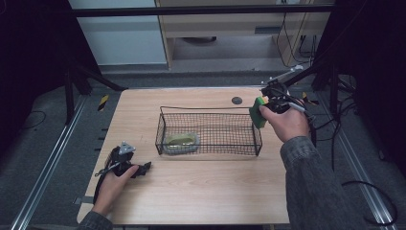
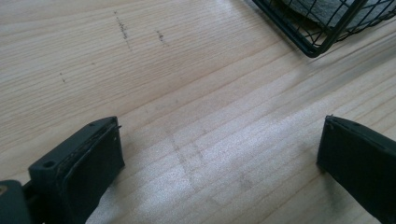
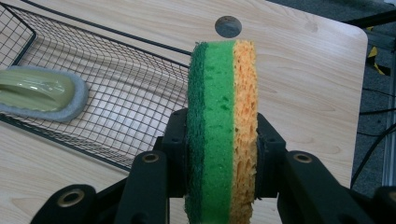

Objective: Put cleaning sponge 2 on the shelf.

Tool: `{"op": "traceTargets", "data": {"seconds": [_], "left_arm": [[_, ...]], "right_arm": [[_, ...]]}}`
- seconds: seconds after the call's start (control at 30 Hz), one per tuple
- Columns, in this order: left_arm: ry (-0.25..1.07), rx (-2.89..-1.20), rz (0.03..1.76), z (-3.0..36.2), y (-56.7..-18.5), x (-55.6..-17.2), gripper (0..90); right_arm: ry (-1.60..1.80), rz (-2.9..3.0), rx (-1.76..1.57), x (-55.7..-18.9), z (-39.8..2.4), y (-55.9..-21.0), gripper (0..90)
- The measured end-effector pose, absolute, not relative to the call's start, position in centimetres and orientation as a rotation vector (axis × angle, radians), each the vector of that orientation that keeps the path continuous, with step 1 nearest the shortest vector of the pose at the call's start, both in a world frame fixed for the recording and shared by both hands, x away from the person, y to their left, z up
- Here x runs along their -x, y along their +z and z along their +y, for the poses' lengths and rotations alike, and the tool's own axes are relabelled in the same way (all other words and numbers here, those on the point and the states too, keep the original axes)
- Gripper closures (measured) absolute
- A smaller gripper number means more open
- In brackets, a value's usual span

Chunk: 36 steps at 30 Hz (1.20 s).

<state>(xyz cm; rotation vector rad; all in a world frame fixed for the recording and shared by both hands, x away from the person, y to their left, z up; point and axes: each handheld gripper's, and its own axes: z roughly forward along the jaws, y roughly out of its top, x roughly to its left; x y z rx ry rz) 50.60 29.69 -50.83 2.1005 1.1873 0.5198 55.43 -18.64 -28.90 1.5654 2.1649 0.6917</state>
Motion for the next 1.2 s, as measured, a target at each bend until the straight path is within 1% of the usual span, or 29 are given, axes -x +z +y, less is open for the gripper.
{"op": "traceTargets", "data": {"seconds": [0.67, 1.2], "left_arm": [[0.521, -2.1, 1.187, 29.7, -50.8, -50.7, 0.0], [0.521, -2.1, 1.187, 29.7, -50.8, -50.8, 0.0]], "right_arm": [[0.677, 2.181, -1.587, -56.3, -17.1, -30.5, 64.8], [0.631, 2.203, -1.65, -58.1, -16.6, -33.5, 64.8]]}}
